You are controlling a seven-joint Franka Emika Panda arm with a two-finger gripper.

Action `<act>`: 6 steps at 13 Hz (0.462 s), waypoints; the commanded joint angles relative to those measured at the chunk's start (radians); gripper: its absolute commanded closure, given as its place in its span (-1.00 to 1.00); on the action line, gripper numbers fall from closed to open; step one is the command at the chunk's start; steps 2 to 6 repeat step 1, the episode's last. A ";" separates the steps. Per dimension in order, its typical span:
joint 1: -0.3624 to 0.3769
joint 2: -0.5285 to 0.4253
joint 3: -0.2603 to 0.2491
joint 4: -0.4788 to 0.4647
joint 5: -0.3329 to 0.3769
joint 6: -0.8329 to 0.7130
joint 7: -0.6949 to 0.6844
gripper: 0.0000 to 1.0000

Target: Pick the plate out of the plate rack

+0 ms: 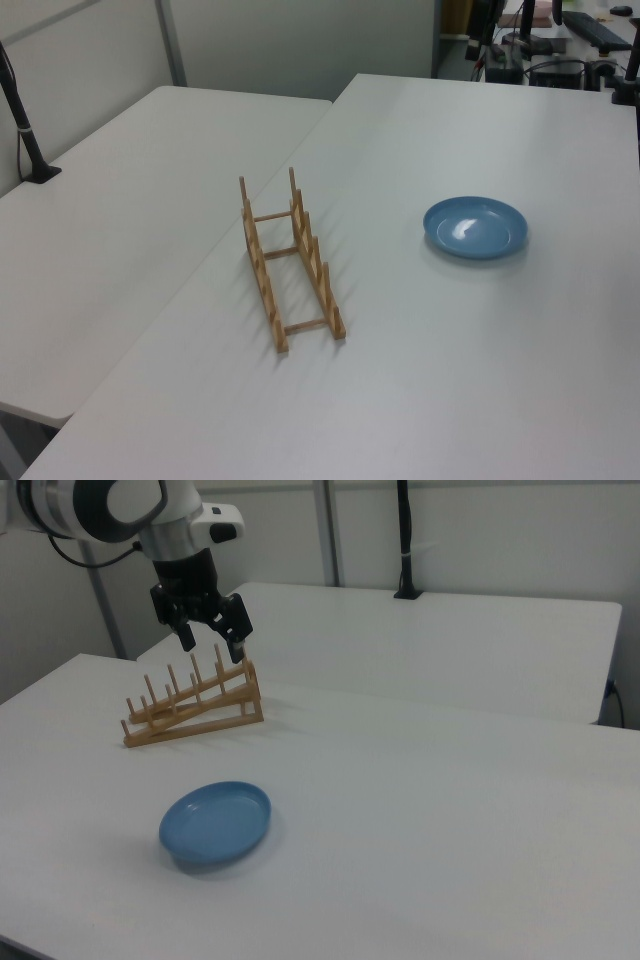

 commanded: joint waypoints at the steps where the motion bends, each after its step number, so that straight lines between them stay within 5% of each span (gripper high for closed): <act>1: -0.013 -0.001 -0.002 0.015 0.000 -0.019 0.008 -1.00; 6: -0.013 -0.001 -0.002 0.015 0.000 -0.019 0.008 -1.00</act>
